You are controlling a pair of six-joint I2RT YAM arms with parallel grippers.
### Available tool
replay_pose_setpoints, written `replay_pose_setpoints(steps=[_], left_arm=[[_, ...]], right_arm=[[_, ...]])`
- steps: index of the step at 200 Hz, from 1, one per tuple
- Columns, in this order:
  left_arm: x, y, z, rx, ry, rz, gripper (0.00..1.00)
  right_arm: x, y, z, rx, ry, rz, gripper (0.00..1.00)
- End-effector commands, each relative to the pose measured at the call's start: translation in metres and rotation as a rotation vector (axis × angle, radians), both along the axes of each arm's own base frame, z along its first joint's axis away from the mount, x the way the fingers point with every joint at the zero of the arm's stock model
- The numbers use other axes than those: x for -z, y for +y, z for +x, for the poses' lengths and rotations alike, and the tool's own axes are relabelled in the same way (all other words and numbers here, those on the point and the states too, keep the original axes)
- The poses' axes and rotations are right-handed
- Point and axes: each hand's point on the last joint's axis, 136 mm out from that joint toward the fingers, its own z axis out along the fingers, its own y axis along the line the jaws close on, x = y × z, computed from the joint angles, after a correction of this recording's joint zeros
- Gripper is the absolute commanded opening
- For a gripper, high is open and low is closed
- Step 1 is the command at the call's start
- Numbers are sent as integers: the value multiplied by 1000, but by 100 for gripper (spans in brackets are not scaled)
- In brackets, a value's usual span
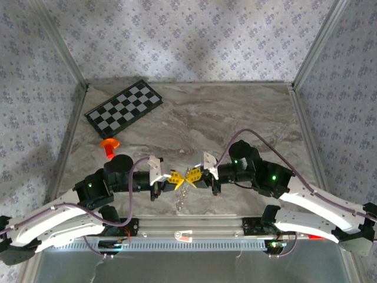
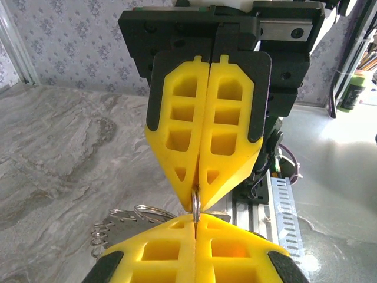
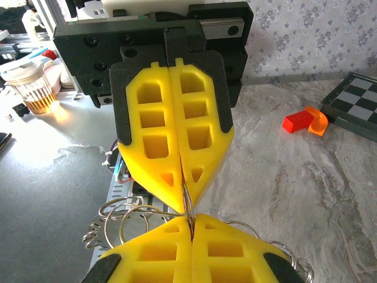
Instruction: Put the keys on the keyring
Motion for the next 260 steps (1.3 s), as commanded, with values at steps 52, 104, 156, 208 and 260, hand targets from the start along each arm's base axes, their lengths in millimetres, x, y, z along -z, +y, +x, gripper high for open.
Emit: replay_pose_setpoints(steps=[52, 104, 156, 208, 260], left_arm=[[-15, 13, 16, -106, -54, 60, 20], [-8, 17, 12, -84, -44, 144, 30], [-6, 6, 8, -43, -10, 125, 32], [-6, -8, 11, -29, 16, 95, 31], [1, -15, 12, -23, 44, 102, 32]], right_arm=[[-4, -17, 6, 56, -62, -70, 0], [4, -21, 12, 77, -85, -199, 0], [13, -19, 8, 52, -115, -288, 0], [11, -14, 4, 19, -145, -296, 0], [10, -13, 4, 16, -160, -296, 0]])
